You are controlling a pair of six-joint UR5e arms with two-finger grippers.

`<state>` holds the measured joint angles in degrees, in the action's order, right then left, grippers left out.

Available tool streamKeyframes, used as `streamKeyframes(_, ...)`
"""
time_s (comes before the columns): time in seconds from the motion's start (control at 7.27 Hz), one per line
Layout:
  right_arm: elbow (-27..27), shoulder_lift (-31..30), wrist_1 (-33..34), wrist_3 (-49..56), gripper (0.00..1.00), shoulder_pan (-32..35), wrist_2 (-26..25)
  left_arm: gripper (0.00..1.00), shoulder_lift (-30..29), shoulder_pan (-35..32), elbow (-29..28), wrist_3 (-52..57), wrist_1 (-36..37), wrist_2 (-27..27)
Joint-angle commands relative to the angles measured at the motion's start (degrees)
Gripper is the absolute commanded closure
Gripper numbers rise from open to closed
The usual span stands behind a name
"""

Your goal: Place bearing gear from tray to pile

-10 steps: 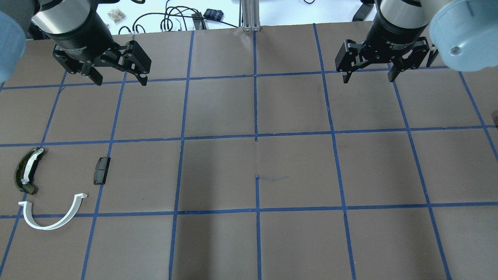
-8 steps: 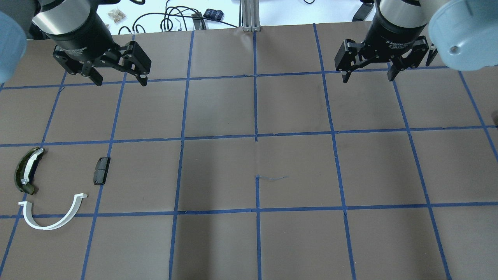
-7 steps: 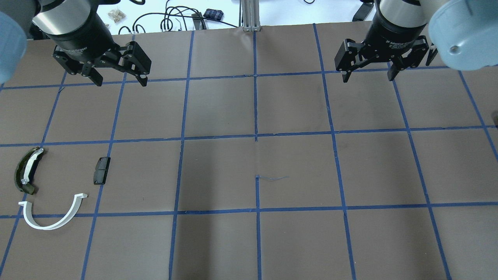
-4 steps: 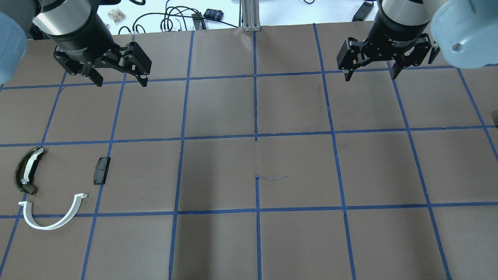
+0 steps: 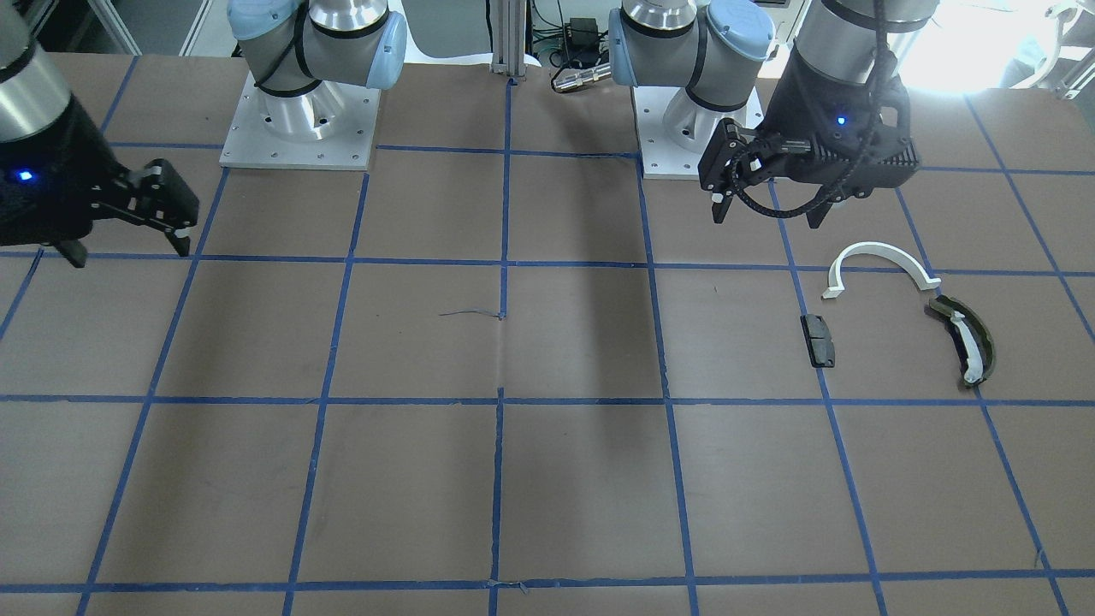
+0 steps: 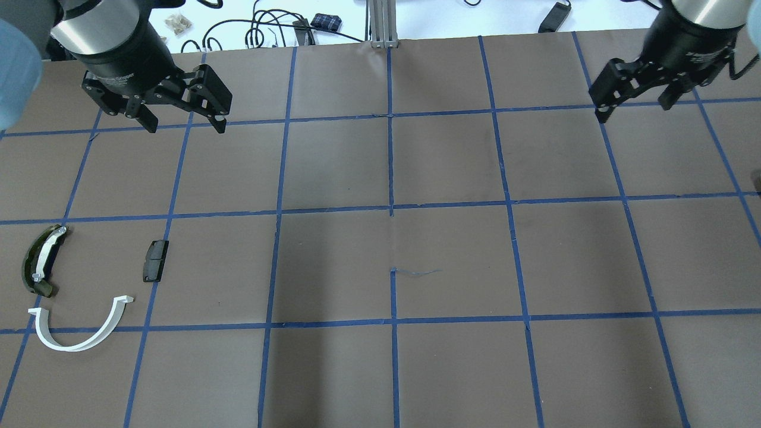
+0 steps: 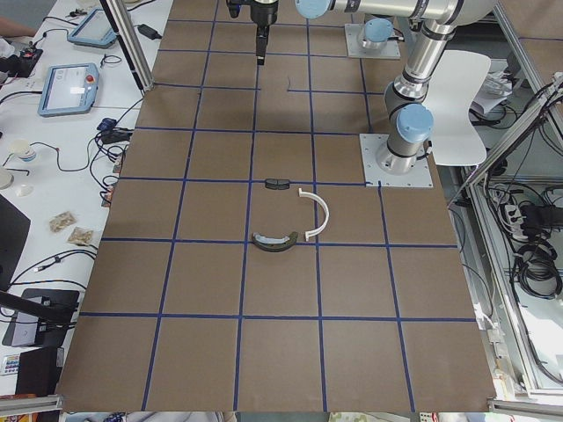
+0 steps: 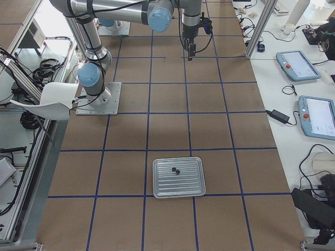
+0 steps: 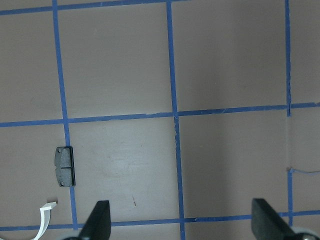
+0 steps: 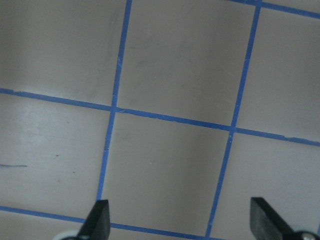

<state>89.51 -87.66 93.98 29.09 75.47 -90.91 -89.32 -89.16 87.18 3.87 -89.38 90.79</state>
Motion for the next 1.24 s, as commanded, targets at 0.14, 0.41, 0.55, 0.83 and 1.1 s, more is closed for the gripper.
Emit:
streamKeyframes(0.14,0.31,7.90,5.03,33.27,0.01,-18.63,0.12,0.00,0.02,-0.05,0.09,0.00,0.00,0.00)
streamKeyframes(0.41,0.31,17.47,16.95,57.63,0.00,-26.31,-0.23,0.00,0.11,-0.05,0.10,0.00,0.00,0.00)
streamKeyframes(0.55,-0.03,21.35,23.90,66.88,0.00,-29.21,-1.02,0.00,0.11,-0.05,0.01,0.00,0.00,0.00)
streamKeyframes(0.83,0.31,25.15,26.07,84.47,0.00,-33.80,-0.41,0.00,0.11,-0.05,0.10,0.00,0.00,0.00)
streamKeyframes(1.1,0.31,27.88,27.57,95.33,0.00,-35.64,-0.68,0.00,-0.07,0.04,-0.08,0.00,0.00,0.00)
